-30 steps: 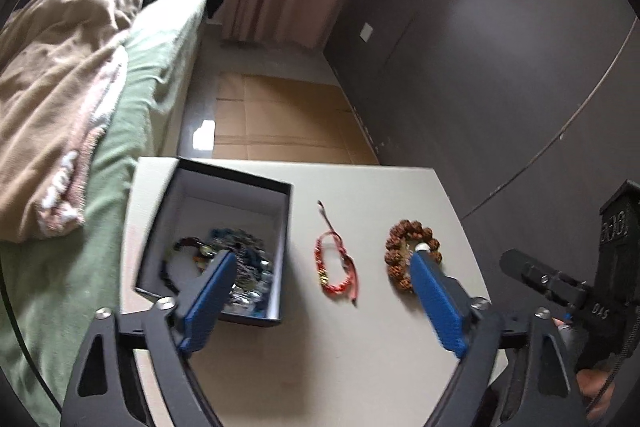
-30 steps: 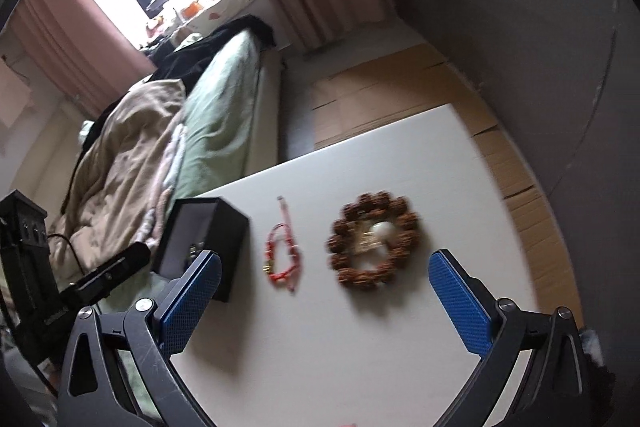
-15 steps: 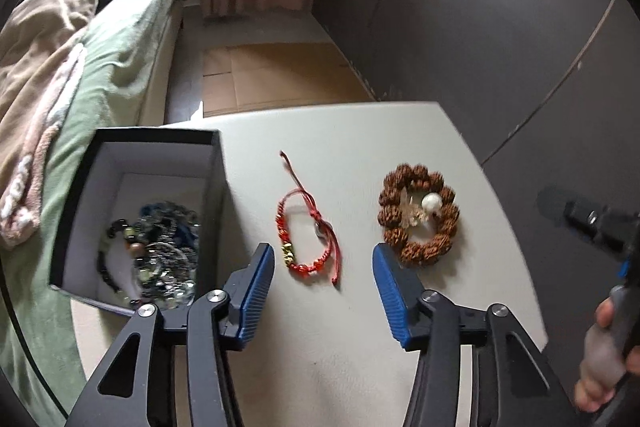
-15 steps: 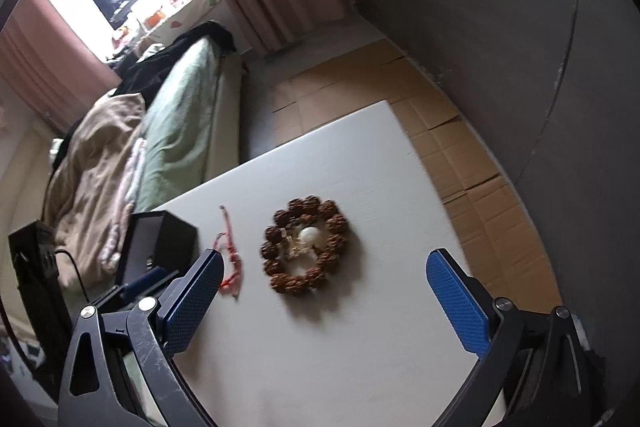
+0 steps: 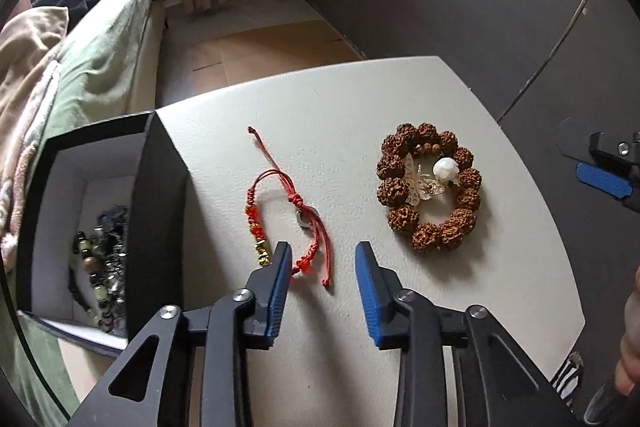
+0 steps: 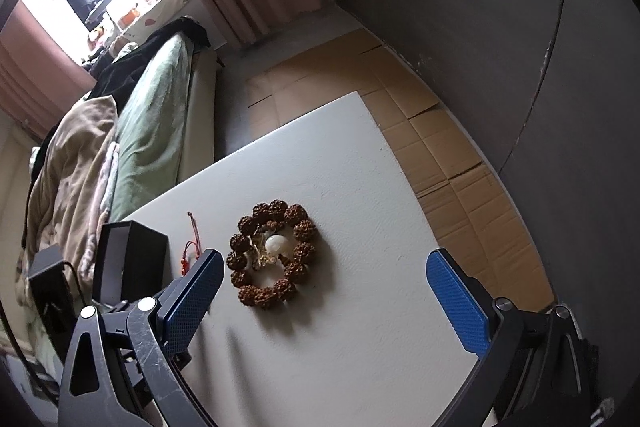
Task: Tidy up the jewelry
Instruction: 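Close the left gripper on the red string bracelet while right grasps the brown seed-bead bracelet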
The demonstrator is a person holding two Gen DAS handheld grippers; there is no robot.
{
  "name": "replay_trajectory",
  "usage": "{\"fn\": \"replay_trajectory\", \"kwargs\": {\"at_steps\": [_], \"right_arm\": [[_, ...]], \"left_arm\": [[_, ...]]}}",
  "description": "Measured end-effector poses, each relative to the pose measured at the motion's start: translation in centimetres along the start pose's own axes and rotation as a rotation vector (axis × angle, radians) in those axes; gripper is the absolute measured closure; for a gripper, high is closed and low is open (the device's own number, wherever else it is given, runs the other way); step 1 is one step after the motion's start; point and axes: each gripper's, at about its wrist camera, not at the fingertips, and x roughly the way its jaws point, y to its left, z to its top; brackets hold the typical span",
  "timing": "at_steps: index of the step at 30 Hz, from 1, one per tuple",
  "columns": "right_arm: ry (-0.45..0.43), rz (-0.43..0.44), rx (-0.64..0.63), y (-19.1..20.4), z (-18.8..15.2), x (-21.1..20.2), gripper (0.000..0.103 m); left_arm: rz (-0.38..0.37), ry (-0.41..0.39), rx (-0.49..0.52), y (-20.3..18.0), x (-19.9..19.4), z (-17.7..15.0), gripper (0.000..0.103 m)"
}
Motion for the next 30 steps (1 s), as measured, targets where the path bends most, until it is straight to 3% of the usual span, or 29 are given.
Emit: {"fn": "replay_trajectory", "kwargs": {"at_steps": [6, 8, 9, 11, 12, 15, 24, 30], "right_arm": [[0.034, 0.006, 0.023, 0.1, -0.1, 0.8, 0.001], [0.043, 0.003, 0.024, 0.4, 0.0, 1.2, 0.001], [0.047, 0.004, 0.022, 0.5, -0.1, 1.3, 0.001], [0.053, 0.014, 0.022, 0.8, -0.1, 1.7, 0.006], [0.058, 0.019, 0.028, 0.9, -0.1, 1.9, 0.018], [0.099, 0.032, 0.047, 1.0, -0.4, 2.9, 0.035], [0.17, 0.013, -0.003, 3.0, -1.6, 5.5, 0.054], [0.174, -0.024, -0.007, 3.8, -1.6, 6.8, 0.054]], "left_arm": [[0.033, 0.02, 0.043, -0.5, 1.0, 0.1, 0.074], [0.061, 0.017, 0.052, -0.5, 0.9, 0.0, 0.087], [0.076, 0.017, 0.043, -0.3, 0.9, 0.0, 0.1], [0.031, 0.025, 0.006, 0.5, 0.8, -0.1, 0.1], [0.011, 0.031, -0.01, 0.8, 0.7, -0.1, 0.1], [-0.011, 0.009, -0.025, 1.4, -0.4, -0.1, 0.1], [-0.091, -0.069, -0.099, 3.2, -4.1, 0.7, 0.1], [-0.115, -0.114, -0.125, 4.1, -6.1, 0.9, 0.1]]}}
